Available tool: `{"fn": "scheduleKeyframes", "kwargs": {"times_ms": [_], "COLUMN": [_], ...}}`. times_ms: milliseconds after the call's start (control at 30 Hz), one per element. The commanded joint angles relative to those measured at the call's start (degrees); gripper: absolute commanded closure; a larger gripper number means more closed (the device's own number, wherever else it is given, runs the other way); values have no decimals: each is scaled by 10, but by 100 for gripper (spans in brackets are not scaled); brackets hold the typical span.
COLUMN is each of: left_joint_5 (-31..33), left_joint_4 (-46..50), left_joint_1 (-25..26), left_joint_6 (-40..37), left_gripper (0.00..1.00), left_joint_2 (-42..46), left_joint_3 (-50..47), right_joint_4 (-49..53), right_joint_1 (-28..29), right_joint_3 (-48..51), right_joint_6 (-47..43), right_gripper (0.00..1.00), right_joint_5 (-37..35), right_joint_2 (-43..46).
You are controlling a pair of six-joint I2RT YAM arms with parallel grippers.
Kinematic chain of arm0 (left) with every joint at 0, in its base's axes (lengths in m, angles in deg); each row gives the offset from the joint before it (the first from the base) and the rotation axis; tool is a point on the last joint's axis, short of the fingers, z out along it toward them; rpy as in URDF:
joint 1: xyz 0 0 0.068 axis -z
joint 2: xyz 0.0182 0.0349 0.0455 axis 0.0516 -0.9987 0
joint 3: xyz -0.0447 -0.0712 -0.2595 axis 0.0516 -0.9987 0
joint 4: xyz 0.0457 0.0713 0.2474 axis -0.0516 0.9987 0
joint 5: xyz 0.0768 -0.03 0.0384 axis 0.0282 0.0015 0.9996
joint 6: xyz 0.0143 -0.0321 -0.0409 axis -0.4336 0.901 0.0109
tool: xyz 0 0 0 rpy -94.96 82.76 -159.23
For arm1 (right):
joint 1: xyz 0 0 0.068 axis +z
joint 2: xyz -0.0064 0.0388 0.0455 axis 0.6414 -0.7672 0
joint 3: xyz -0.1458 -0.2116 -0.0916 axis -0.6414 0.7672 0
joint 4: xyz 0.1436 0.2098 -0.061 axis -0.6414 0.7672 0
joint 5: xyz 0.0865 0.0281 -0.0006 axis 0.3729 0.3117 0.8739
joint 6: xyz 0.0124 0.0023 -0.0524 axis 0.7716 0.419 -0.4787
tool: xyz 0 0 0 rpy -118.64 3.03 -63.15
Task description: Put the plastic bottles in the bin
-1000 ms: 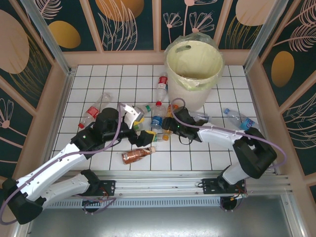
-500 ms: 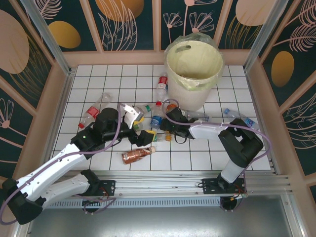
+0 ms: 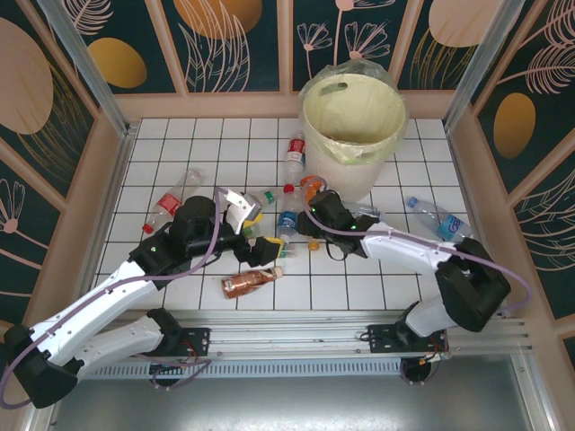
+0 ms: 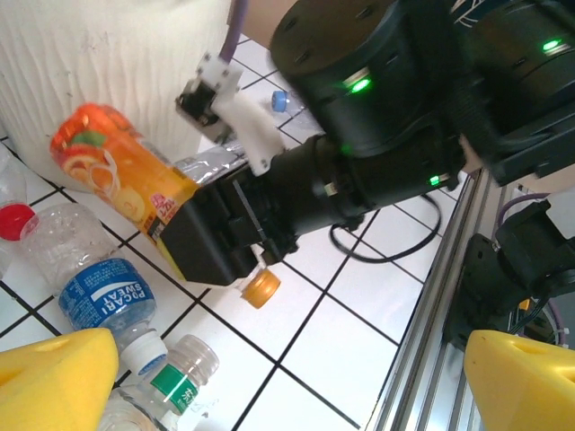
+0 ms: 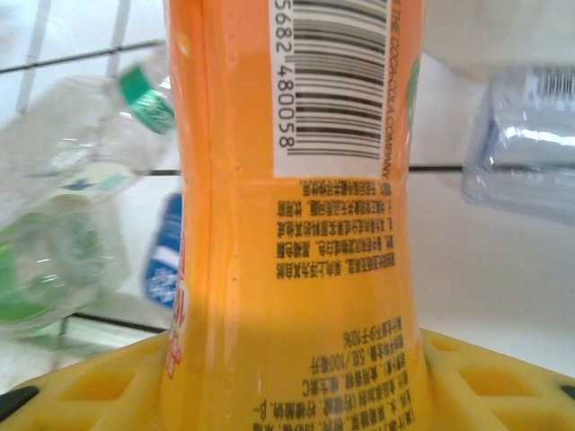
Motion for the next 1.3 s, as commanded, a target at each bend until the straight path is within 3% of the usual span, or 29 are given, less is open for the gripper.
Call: {"fn": "scheduleKeyframes", "kwargs": {"times_ms": [0,200,400,833,1000,1267], "left_joint_5": [-6,19,37,87,68,39], "left_joint_4": [-36,-109,-152,-325,-338,-327], "left_joint_1": [2,2,2,2,2,2], "left_joint_6": [2,11,37,87,87,83], "left_gripper": [1,1,1,1,1,1], "left_joint_2": [20,70,37,-90,-125,-143], "left_joint_3": [-8,-19,34,115,124,120], "right_joint_4": [15,12,32,-15,9,42], "right_joint_1": [12,10,7,-102,-138,-200], "right_joint_3": [-5,-38,-134,-290,-360,-457], "right_joint_6": [-68,-142,-198,-284,-317,-329], "right_gripper": [43,44,43,42,42,42], "right_joint_5": [15,75,89,73,32,69], "right_joint_2": [61,135,143,95,39,-55]}}
